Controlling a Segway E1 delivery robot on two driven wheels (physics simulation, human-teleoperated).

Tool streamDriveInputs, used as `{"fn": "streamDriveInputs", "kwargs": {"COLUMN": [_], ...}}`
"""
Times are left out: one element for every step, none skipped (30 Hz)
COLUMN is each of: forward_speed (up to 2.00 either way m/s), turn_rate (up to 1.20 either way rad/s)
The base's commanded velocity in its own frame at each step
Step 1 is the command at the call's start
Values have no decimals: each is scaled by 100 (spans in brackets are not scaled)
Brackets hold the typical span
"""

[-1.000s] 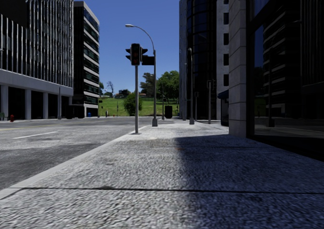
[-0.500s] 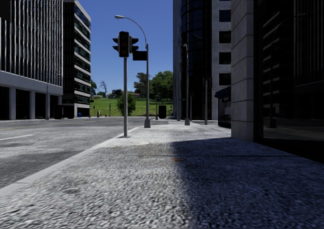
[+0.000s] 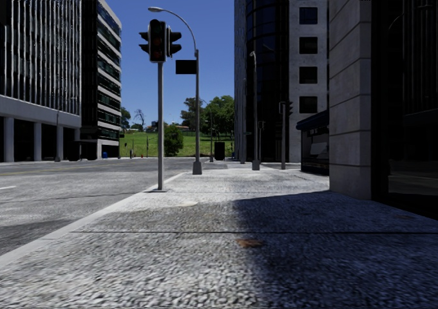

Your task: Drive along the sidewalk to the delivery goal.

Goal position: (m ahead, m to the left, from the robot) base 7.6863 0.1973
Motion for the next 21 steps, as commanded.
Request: {"fn": "streamDriveInputs", "kwargs": {"forward_speed": [200, 200, 200, 200, 200, 200, 200, 200, 200, 200, 200, 200, 200, 200, 200, 200, 200, 200, 200, 200, 200], "turn_rate": [0, 0, 0, 0, 0, 0, 0, 0, 0, 0, 0, 0, 0, 0, 0, 0, 0, 0, 0, 0, 0]}}
